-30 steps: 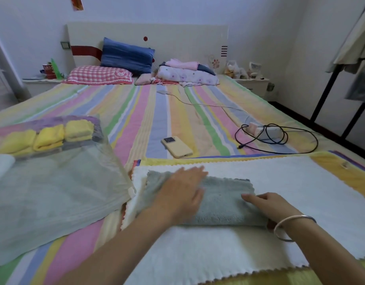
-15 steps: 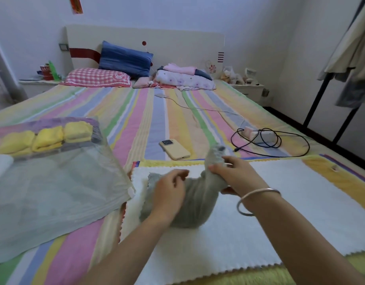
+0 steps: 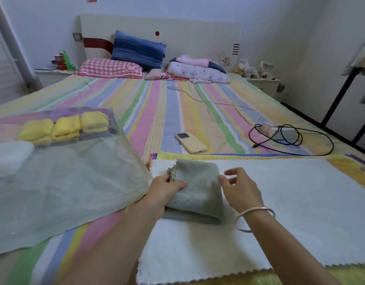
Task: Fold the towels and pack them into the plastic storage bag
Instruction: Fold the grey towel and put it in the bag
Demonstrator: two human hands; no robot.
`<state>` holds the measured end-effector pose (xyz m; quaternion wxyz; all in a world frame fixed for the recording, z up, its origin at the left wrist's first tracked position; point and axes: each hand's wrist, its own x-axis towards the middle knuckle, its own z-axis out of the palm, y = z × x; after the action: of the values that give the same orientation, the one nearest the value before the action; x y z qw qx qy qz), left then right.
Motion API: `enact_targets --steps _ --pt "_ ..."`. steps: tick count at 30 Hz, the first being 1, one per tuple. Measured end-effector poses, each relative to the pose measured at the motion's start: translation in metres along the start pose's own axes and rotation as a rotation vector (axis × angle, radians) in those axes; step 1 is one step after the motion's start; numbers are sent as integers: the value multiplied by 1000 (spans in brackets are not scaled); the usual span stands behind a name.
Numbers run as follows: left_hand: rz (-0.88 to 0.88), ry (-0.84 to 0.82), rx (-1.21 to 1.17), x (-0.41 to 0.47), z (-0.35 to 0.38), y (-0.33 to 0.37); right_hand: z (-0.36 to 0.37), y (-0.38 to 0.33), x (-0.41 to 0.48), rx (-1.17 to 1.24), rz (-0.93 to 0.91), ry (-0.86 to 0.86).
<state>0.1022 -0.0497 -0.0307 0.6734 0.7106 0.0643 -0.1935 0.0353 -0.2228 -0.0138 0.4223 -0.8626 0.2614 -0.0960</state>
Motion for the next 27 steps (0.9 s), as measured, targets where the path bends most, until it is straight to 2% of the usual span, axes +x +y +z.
enact_targets --steps 3,8,11,13,16,18,20,21,22,23,25,27 --pt "51 28 54 -6 2 0 4 11 -2 297 249 -268" --pt "27 20 8 -14 -5 2 1 1 -13 527 336 -484" --pt "53 -6 19 -21 -7 3 -13 -3 -20 591 331 -526" --pt "139 -4 137 -30 -4 3 -27 2 -23 544 316 -524" --pt "390 100 631 -51 16 -8 -47 16 -22 301 287 -498" --pt "722 184 883 -62 31 -18 -53 22 -23 3 226 -442" --pt "1047 112 995 -62 41 -24 -52 22 -24 -146 160 -390" --pt "1147 35 1045 -58 44 -26 -50 21 -24 -151 128 -379" --pt "1184 -40 1097 -54 44 -29 -47 20 -25 -141 94 -376" --pt "1148 -104 1160 -50 42 -32 -44 19 -27 -140 57 -375" --pt "947 -178 1288 -44 35 -42 -36 21 -31 -204 -35 -356" --pt "827 -207 1348 -40 30 -51 -29 22 -34 -333 -148 -312"
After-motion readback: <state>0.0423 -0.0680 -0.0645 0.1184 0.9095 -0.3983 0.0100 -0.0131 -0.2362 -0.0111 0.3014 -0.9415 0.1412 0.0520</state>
